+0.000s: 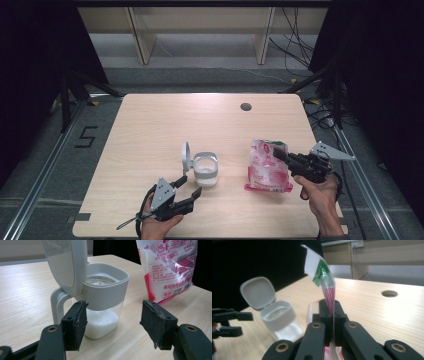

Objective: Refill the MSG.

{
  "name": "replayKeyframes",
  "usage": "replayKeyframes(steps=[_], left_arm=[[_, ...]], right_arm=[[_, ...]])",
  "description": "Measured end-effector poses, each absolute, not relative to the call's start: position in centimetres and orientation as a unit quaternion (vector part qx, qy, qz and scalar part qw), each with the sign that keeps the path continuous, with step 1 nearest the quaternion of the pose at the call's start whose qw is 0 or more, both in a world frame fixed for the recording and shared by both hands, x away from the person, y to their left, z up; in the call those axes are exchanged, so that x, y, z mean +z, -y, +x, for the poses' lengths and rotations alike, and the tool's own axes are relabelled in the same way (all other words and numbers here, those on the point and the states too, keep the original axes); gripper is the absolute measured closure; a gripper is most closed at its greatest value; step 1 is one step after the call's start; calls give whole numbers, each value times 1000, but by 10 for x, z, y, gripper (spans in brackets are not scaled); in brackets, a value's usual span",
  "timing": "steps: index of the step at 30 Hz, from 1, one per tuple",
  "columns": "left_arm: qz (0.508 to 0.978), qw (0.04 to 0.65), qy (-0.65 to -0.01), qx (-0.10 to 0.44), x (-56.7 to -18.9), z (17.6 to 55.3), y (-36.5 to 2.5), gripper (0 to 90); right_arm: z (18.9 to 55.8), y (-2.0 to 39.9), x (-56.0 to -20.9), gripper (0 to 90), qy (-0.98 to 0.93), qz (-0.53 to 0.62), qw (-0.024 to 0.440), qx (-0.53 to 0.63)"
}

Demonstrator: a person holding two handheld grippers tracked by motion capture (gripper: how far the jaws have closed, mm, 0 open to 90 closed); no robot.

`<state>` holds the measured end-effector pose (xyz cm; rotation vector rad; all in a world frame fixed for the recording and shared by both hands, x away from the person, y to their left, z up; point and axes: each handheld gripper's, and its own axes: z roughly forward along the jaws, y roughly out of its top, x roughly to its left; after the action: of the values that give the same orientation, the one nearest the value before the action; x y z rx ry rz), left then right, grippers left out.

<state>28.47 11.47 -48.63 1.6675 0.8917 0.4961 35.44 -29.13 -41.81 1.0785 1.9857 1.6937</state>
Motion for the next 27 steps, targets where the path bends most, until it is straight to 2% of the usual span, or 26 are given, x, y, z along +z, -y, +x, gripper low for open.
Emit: replayKeyframes(steps=[1, 12, 14, 21, 27], left_arm=[[708, 559, -378, 209, -486, 285, -114, 366], [700, 563, -386, 210, -488, 286, -118, 366], [706, 564, -372, 213, -487, 288, -119, 363], [709, 555, -378, 216, -488, 288, -121, 356], [707, 554, -382, 218, -488, 288, -123, 358]], right_arm=[[353, 293, -419, 900, -694, 390, 146, 587], [359, 299, -427, 900, -714, 396, 187, 547], [357, 296, -427, 900, -712, 412, 179, 540], [364, 290, -437, 899, -736, 401, 227, 496], [365, 288, -442, 898, -730, 419, 222, 492]])
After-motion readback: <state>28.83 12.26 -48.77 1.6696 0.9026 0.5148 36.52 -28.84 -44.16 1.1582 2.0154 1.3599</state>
